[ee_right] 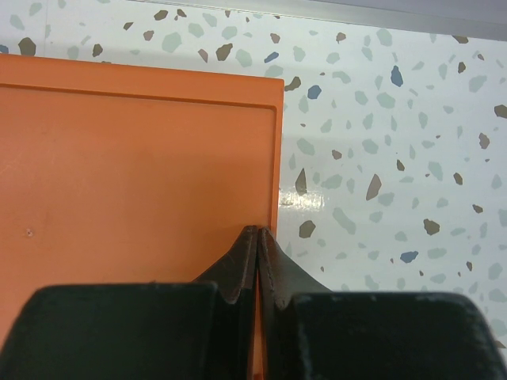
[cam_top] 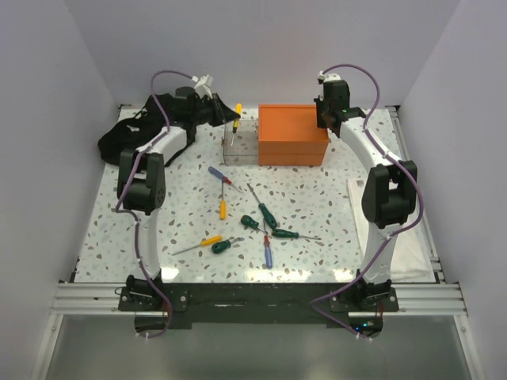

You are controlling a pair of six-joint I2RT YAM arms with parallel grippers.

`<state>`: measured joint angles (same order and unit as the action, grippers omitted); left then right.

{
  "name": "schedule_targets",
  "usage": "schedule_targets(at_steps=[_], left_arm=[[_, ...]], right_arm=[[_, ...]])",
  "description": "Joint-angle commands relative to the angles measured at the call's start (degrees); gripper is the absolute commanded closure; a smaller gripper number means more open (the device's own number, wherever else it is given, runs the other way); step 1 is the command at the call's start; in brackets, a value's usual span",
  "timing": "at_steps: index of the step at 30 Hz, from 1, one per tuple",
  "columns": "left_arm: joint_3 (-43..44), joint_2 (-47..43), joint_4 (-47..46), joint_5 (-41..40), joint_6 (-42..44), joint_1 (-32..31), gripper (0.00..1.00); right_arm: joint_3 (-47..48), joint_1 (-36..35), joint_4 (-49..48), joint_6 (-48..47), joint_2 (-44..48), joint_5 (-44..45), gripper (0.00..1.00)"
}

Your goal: Sort the tools into containers

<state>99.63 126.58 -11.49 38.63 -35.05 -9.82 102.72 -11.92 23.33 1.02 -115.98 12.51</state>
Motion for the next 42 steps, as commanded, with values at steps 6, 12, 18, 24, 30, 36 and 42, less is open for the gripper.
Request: schedule_targets(at_steps=[6,12,18,24,30,36,42], left_arm=[[4.2,0.9,2.8,-5.9,-2.9,-2.0,0.54],[4.9,-6.4,7.6,-4.5,7.3,-0.4,0.37],[-6.2,-17.6,17.1,17.9,40.4,4.6,0.38],[1.3,-16.7,63.4,19.3,101.5,4.4,0.39],[4.9,-9.2,73.2,9.2,115.4,3.7,0.41],[2.8,-6.0,72.6,5.1,122.1,2.4,0.39],[3.2,-2.0,68.7,4.6,119.8,0.5,0.39]], right_arm=[[-3.0,0.1,8.4,-0.7,-1.6,-0.1,0.98],[-2.6,0.1,8.3,-0.7,-2.0,0.2,0.98],[-2.5,0.1,8.3,-0.7,-2.6,-0.1,0.97],[-3.2,0.1,8.1,-0.8,-2.7,-0.6,0.97],[-3.2,0.1,8.1,-2.6,-2.2,-0.4,0.97],[-4.1,0.1,8.1,-3.3,-1.6,-0.1,0.97],[-4.1,0.1,8.4,-3.7,-1.3,0.2,0.97]])
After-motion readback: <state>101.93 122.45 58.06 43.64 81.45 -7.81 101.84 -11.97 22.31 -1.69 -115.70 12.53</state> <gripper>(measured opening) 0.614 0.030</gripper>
